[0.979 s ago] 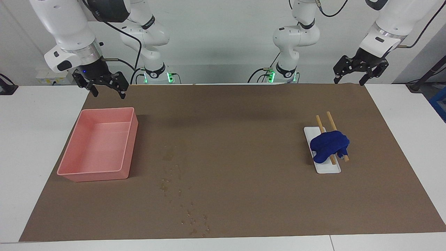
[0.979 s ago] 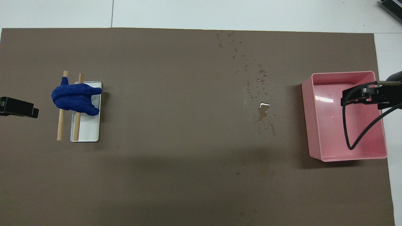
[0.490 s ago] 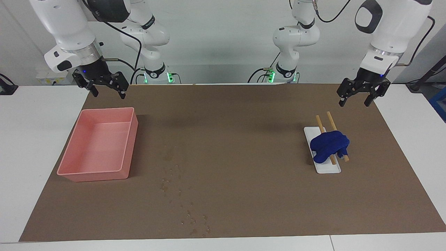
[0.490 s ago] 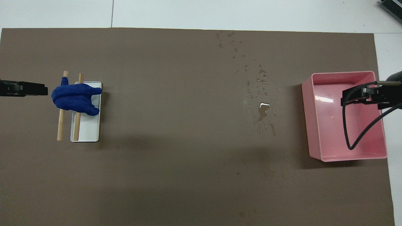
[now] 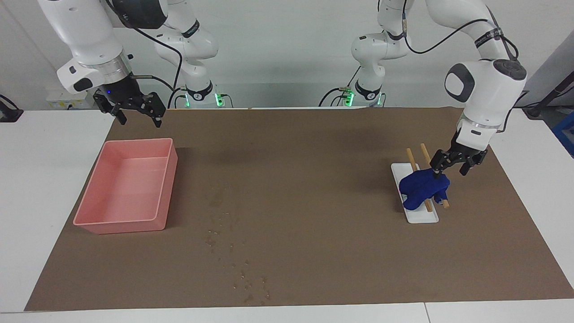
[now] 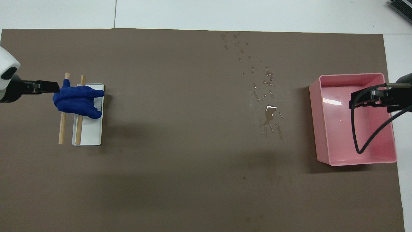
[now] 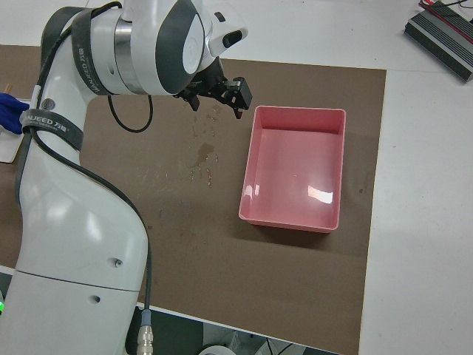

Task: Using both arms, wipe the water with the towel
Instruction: 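Grasp the blue cloth with the left gripper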

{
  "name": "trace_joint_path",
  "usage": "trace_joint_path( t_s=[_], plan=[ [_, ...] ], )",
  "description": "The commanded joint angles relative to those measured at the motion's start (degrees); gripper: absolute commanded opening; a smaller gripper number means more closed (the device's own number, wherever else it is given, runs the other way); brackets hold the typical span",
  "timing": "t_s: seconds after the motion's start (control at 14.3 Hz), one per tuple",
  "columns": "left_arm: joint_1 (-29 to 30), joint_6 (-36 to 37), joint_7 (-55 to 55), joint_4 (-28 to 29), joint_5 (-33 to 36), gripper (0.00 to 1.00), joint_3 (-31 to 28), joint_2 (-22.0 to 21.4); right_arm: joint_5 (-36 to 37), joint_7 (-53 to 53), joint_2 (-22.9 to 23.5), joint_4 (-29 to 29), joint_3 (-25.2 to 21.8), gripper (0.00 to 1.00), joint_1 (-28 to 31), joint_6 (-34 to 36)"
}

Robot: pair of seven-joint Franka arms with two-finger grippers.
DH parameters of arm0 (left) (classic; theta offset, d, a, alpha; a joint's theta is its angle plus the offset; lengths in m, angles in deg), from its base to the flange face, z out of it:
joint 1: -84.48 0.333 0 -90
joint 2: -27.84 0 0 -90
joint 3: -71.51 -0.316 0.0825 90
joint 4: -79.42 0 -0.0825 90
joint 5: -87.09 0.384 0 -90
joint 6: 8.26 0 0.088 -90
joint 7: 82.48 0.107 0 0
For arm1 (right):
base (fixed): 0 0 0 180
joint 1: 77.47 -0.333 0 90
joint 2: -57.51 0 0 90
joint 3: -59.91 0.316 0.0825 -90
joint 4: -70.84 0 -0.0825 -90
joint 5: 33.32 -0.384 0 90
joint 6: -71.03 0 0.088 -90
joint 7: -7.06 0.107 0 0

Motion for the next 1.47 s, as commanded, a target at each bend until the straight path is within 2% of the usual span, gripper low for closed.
trace_joint_path(
  t_s=[0.0,0.21,0.49,0.56,0.63,1.05,1.26,1.4],
  plan=[
    [-0.19,-2.72,-6.19,1.39,0.97,0.94,0.42,-0.31,-0.33,0.14,-1.40,1.46,0.36,1.00,0.39,0.44],
    [-0.19,-3.43,-6.29,2.62,0.97,0.86,0.50,-0.40,-0.33,0.14,-1.40,1.46,0.36,1.00,0.30,0.36],
    [-0.19,-3.44,-6.21,3.94,0.97,0.41,0.42,-0.57,-0.33,0.14,-1.40,1.46,0.36,1.00,0.30,0.36],
    [-0.10,-3.17,-6.03,3.68,0.97,0.23,0.42,-0.66,-0.33,0.23,-1.40,1.46,0.36,1.00,0.30,0.10],
    [-0.19,-2.65,-6.03,2.98,0.97,0.01,0.42,-0.49,-0.33,0.23,-1.40,1.46,0.36,1.00,0.39,-0.26],
    [-0.10,0.68,-6.03,0.52,1.50,0.00,0.33,-0.57,-0.24,0.14,-1.40,1.46,0.36,1.00,-0.05,-0.26],
    [-0.28,10.76,-7.34,-7.36,0.98,0.00,0.77,-0.93,-0.33,1.02,-1.31,1.20,0.71,1.00,-0.23,-0.35],
    [-1.07,18.42,-10.93,-12.82,-1.73,0.00,1.47,-1.71,-0.33,3.55,-1.13,0.84,0.98,1.00,-0.49,-0.52]
  ],
)
